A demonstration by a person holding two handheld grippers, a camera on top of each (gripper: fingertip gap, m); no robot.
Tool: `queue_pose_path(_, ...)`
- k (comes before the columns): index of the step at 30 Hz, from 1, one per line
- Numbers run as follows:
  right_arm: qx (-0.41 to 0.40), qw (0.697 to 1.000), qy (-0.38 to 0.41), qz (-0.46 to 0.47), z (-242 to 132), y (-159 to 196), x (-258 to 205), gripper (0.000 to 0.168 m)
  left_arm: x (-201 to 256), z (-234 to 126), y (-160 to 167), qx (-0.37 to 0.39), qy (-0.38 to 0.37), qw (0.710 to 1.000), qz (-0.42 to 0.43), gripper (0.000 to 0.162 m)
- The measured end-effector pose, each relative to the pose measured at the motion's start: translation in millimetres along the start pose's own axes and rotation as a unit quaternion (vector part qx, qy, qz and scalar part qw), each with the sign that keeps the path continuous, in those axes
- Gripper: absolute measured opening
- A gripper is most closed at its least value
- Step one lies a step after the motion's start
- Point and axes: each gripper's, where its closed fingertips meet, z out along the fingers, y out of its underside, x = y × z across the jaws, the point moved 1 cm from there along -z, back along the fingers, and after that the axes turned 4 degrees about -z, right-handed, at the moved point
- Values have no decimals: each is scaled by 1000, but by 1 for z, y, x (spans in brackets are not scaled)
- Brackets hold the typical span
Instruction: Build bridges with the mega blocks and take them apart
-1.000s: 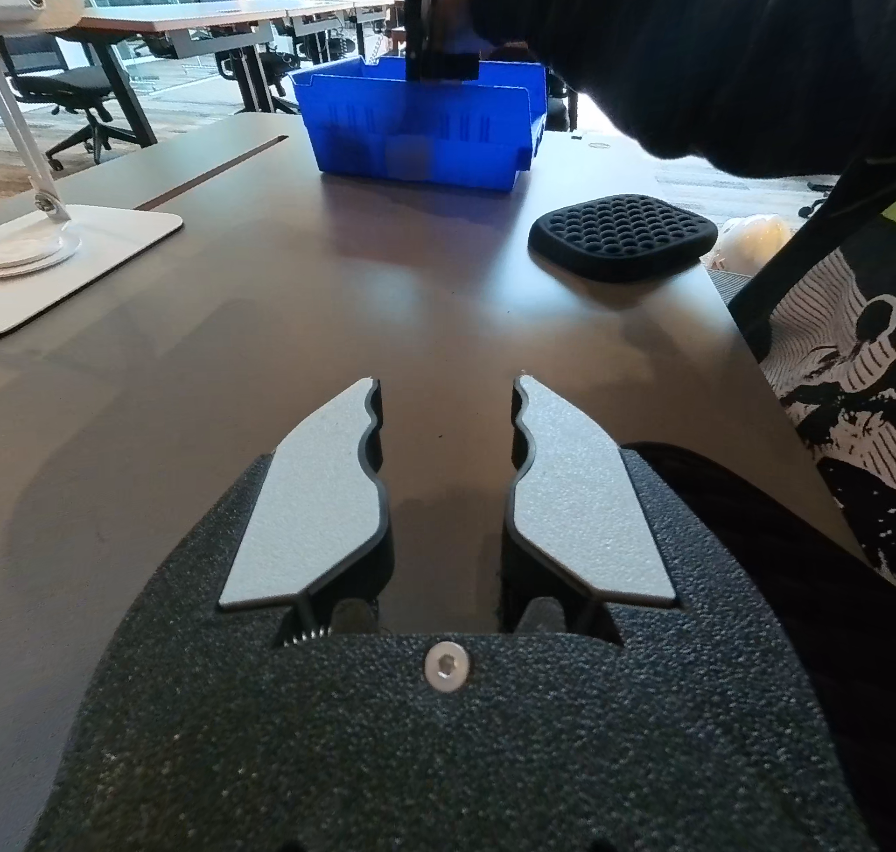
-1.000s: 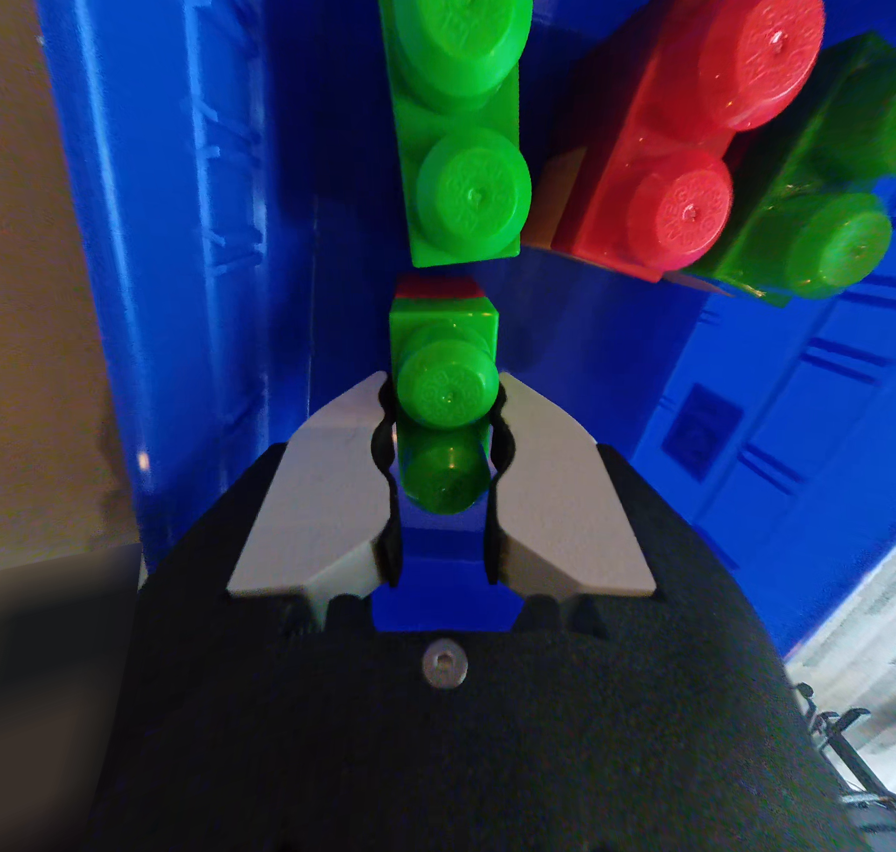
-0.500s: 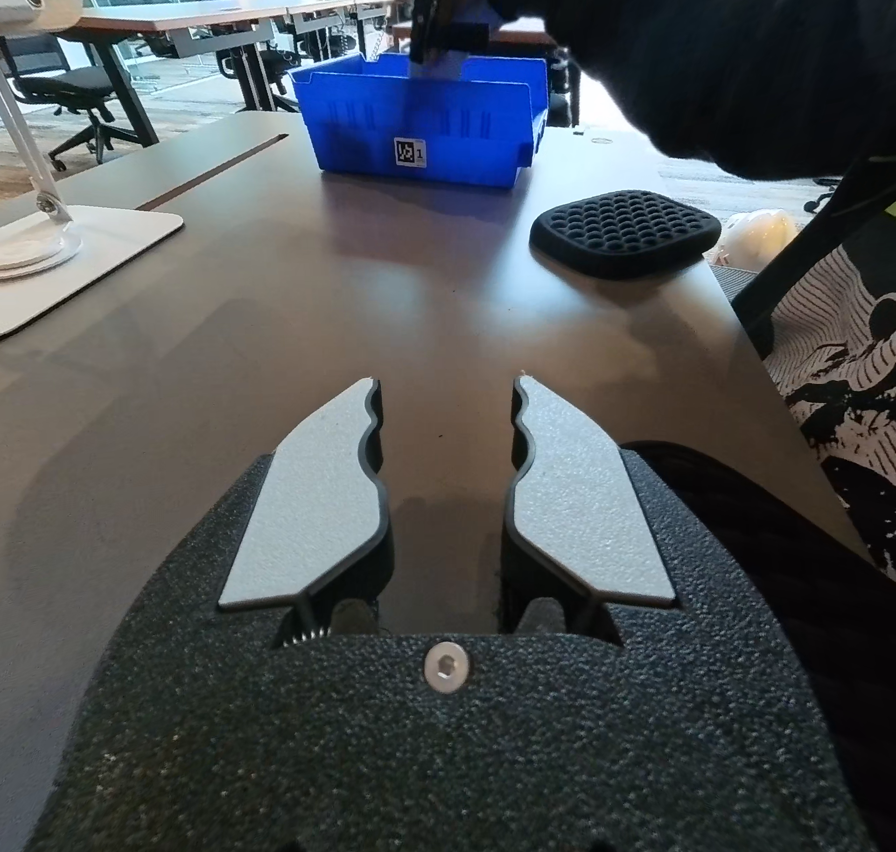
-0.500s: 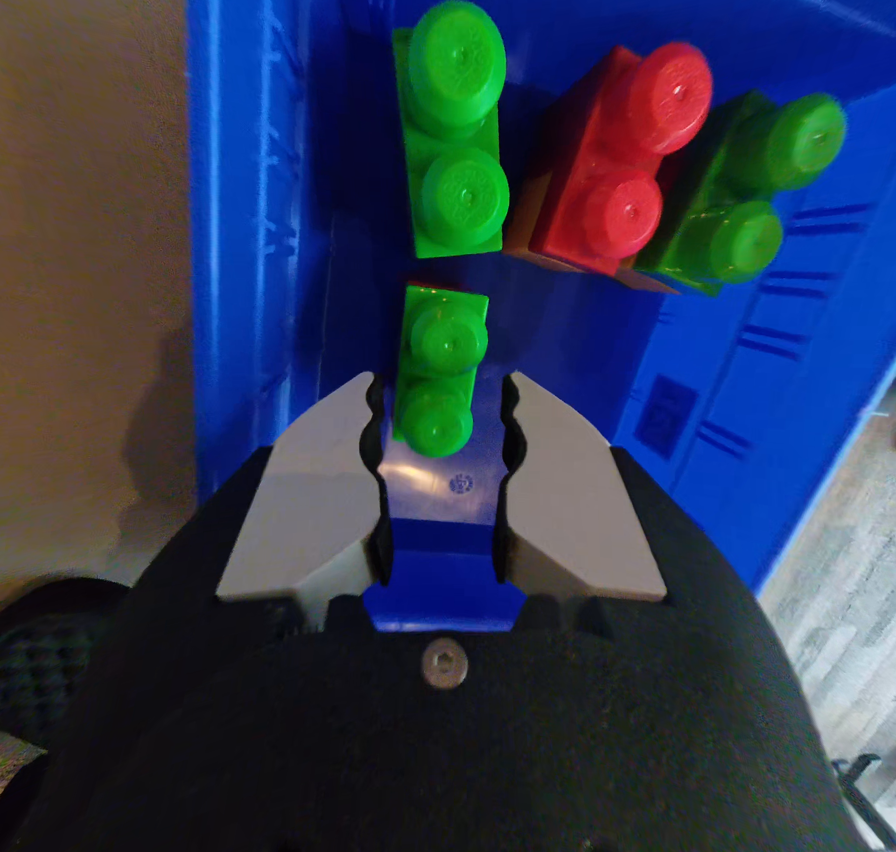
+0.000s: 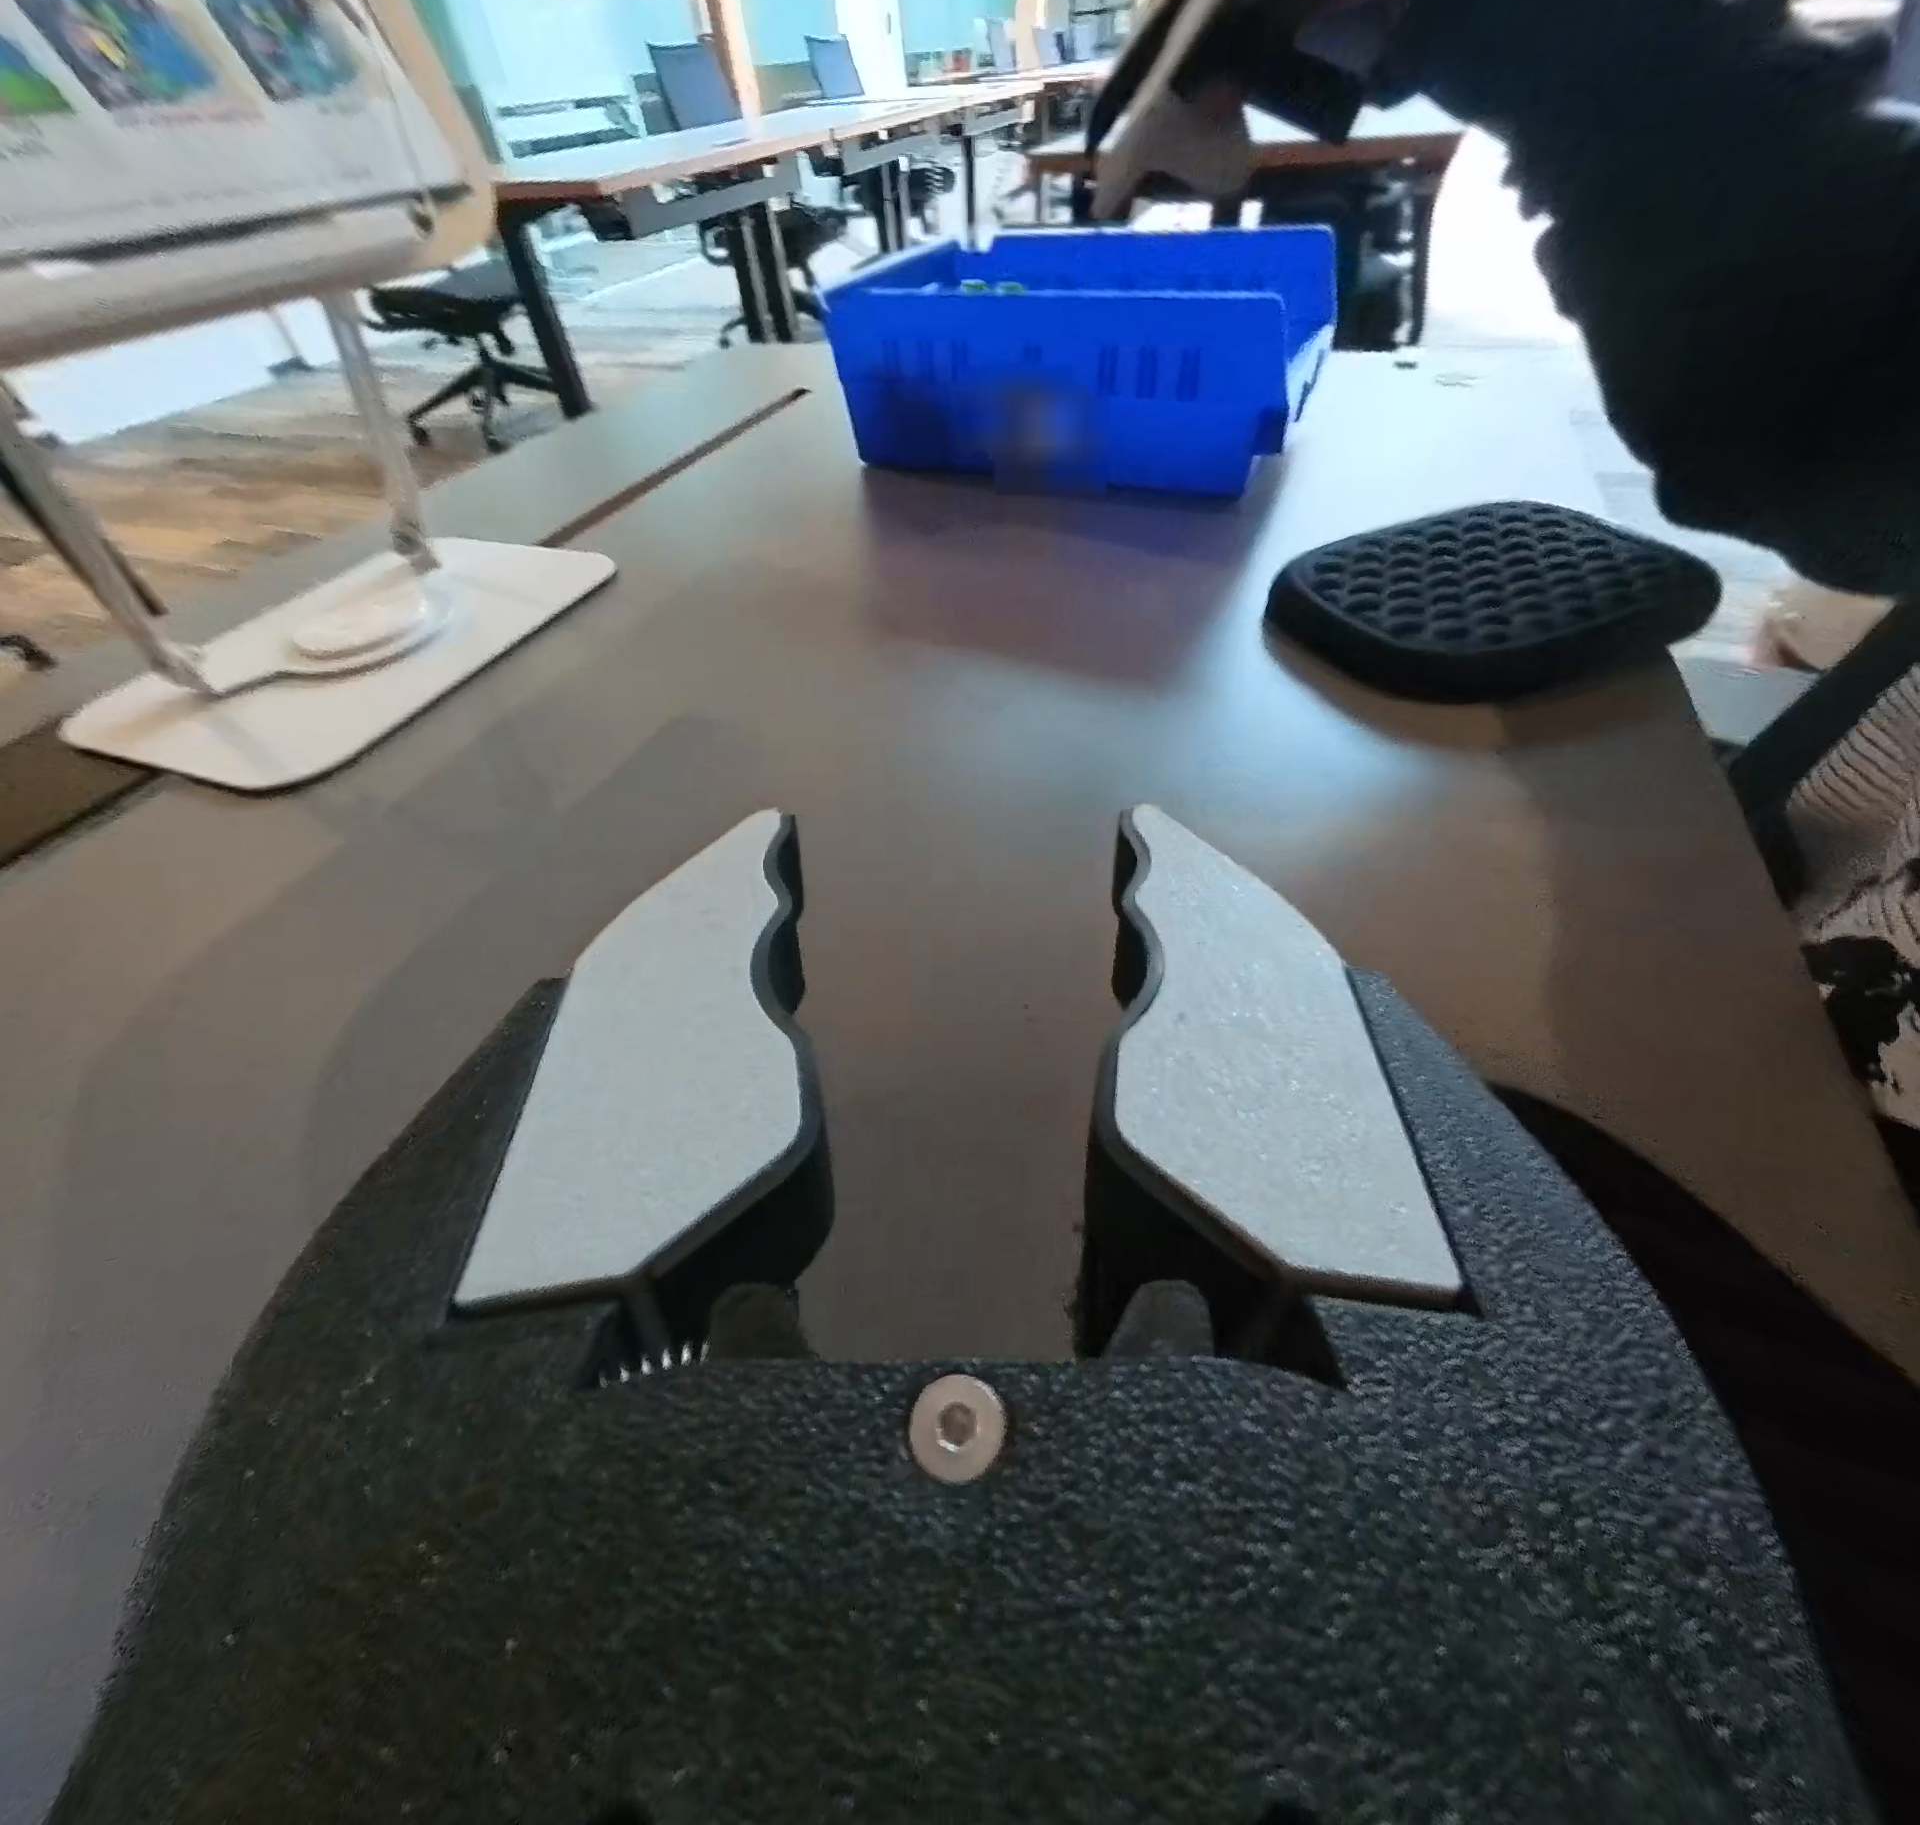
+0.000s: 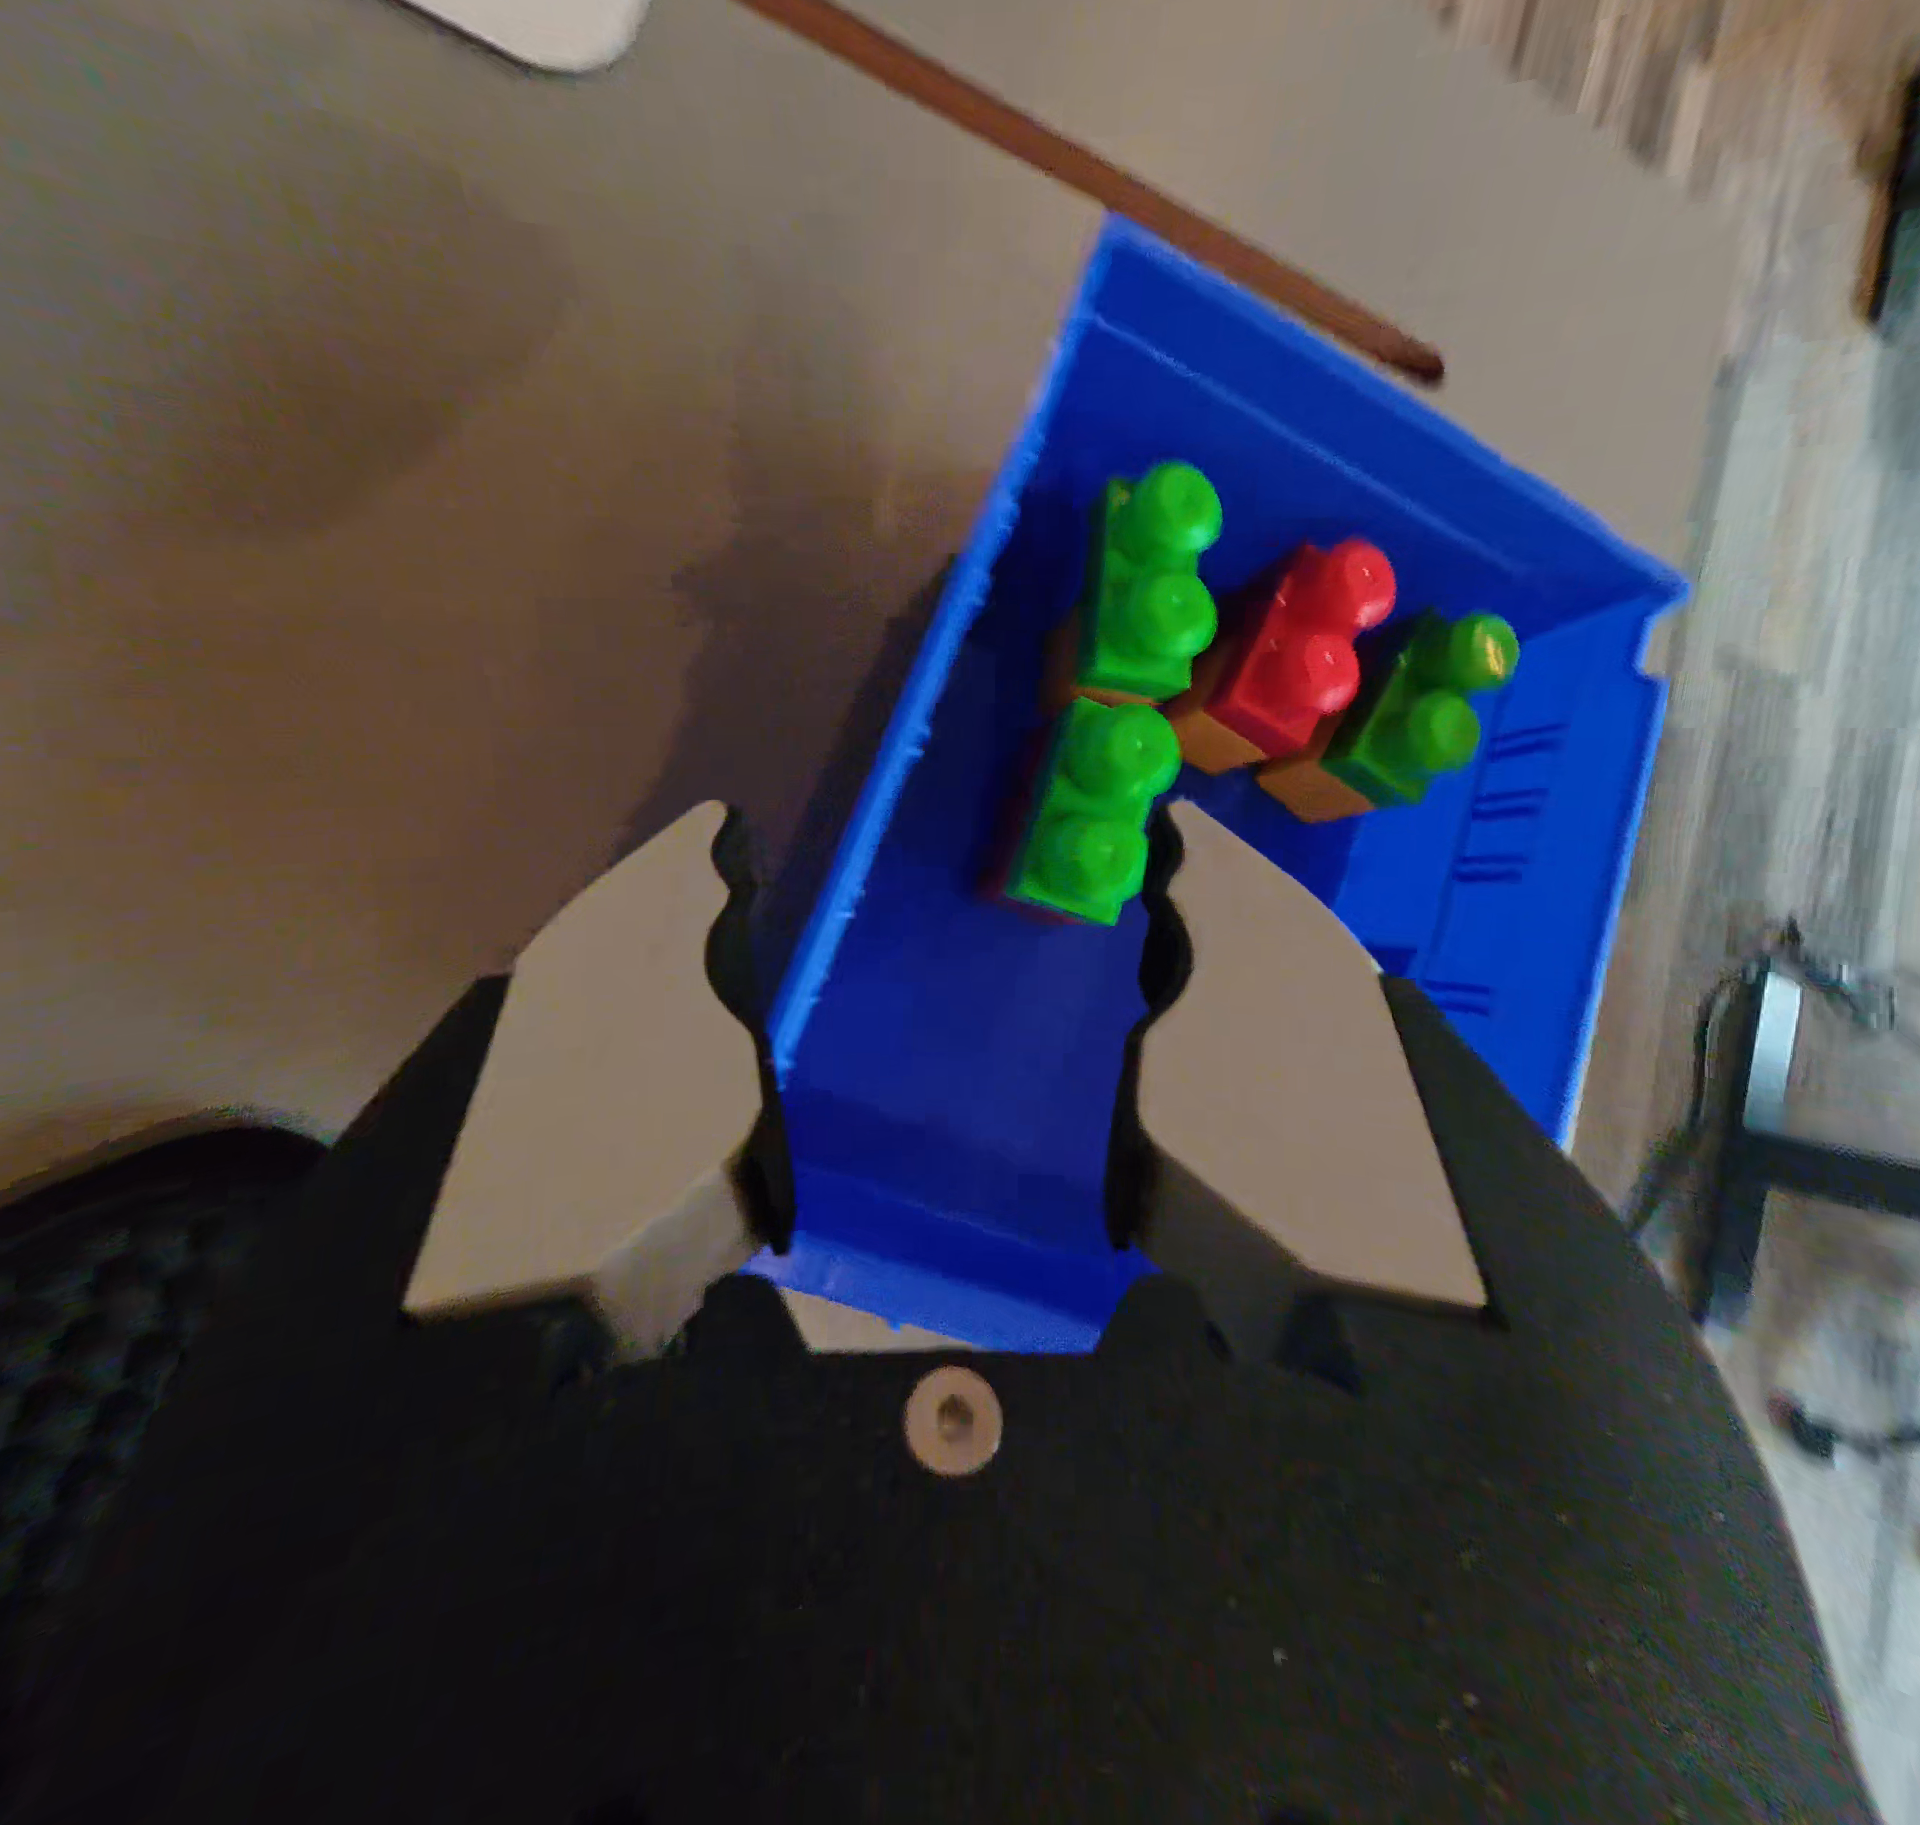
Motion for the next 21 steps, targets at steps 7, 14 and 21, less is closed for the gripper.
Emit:
queue_pose_path(7,143,982,-43,-113,-37,-26,-79,77,-7,-31,-44,29,-131,991,-19,57)
queue_pose_path(14,230,963,-57,-132,-46,-40,-109,71,-42,-128,-65,2,-314,949,-37,56)
queue_pose_path(21,241,957,-68,-146,-46,-38,-116,71,-115,-227,-31,-185,-436,878,-66,54)
